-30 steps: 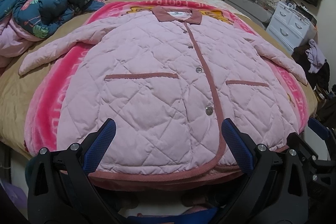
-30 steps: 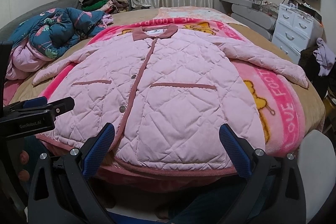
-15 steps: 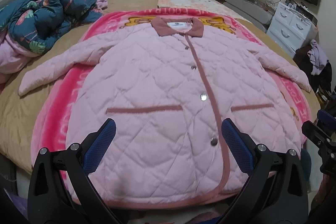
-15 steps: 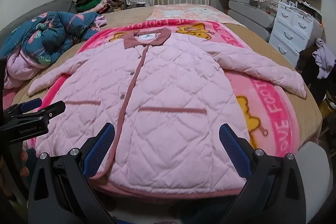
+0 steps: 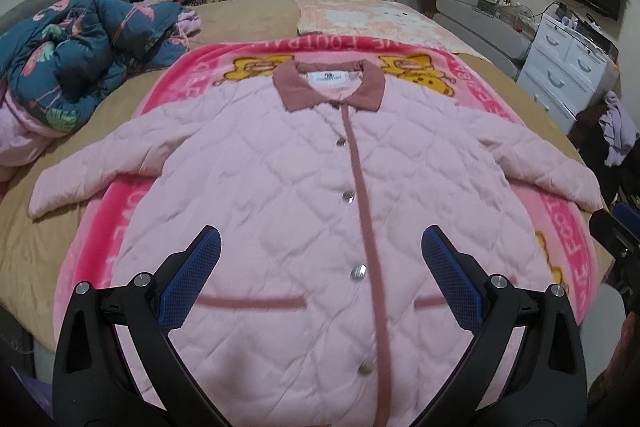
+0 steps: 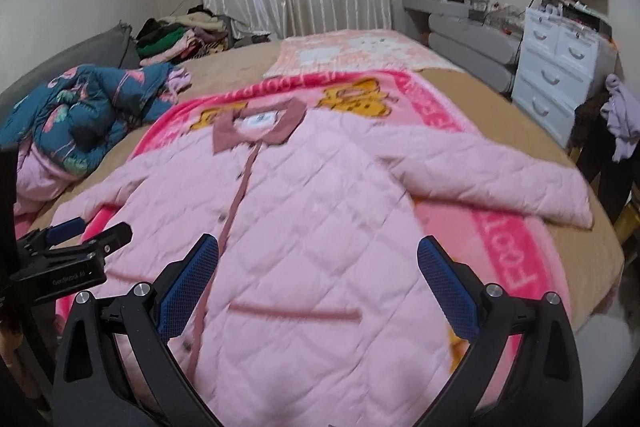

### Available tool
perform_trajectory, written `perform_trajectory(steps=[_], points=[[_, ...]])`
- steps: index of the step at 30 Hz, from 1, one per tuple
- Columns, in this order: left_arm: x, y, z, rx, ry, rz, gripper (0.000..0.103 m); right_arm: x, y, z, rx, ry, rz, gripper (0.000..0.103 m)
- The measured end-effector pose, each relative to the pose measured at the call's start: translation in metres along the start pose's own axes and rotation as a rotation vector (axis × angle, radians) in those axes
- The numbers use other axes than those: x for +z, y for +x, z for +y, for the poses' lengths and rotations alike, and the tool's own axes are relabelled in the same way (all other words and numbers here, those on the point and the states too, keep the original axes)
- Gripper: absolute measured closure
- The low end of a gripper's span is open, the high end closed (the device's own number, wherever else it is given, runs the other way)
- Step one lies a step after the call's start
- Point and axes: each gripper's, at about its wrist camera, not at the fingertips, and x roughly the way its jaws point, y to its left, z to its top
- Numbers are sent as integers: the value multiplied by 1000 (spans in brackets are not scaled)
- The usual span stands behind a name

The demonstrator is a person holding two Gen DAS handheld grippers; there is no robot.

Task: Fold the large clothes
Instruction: 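Move the right tool toward the jacket sleeve cuff beside it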

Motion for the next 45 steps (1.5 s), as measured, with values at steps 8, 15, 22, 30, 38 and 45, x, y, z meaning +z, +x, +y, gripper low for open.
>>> perform_trajectory(steps=[8,15,22,30,38,45], points=[[39,22,-23,4,-7,0,9,49,24,-23,-13,31,-37,4],[71,40,-44,-7,-7,-5,9,89,45,-44,-22,78,-69,4],[94,70,-68,-17,7,5,9,107,71,-89,-110,165,-89,4],[105,108,-102,-69,27,18,9,99,94,-163,-219,317,-93,4],[110,152,-134,-90,33,71,9,83,116,-235,-306,468,-46,4],[101,184,-156,-60,59,121,9,46,131,-311,-336,718,-3,4]])
